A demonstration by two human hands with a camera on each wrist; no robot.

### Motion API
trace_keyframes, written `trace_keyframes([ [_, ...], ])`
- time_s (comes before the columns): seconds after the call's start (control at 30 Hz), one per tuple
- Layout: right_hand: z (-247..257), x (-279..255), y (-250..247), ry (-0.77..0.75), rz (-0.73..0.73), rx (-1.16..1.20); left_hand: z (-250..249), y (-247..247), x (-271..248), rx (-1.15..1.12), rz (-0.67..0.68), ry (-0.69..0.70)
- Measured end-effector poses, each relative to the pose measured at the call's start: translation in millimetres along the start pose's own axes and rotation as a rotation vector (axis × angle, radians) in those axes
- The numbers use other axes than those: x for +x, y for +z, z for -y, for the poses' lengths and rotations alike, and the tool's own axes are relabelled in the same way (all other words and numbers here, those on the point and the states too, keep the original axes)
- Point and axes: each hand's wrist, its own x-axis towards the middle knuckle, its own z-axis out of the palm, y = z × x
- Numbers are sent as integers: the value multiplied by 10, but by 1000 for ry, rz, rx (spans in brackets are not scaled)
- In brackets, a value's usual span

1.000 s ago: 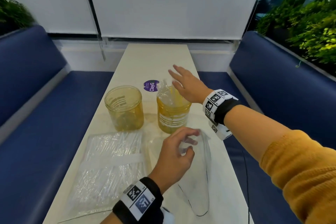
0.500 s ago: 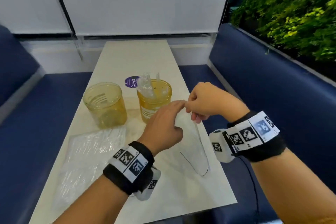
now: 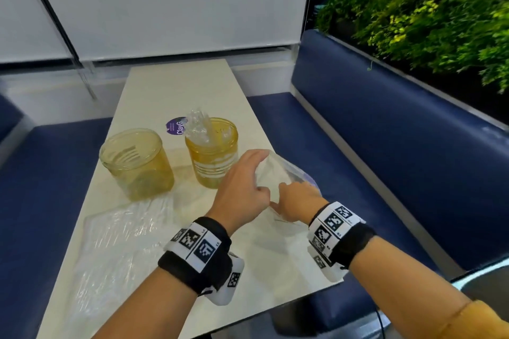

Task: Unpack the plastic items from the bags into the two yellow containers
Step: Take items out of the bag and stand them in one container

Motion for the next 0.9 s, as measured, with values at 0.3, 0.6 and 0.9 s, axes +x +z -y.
trace_keyframes([
  [0.3, -45, -160, -175, -102, 22, 96, 60, 1, -95, -90, 2, 116],
  [0.6, 131, -675, -1044, -206, -49, -31, 135, 194, -76, -174, -9, 134],
  [0.9, -51, -788, -1263, -370, -311, 464, 135, 316, 156, -358, -361, -46],
])
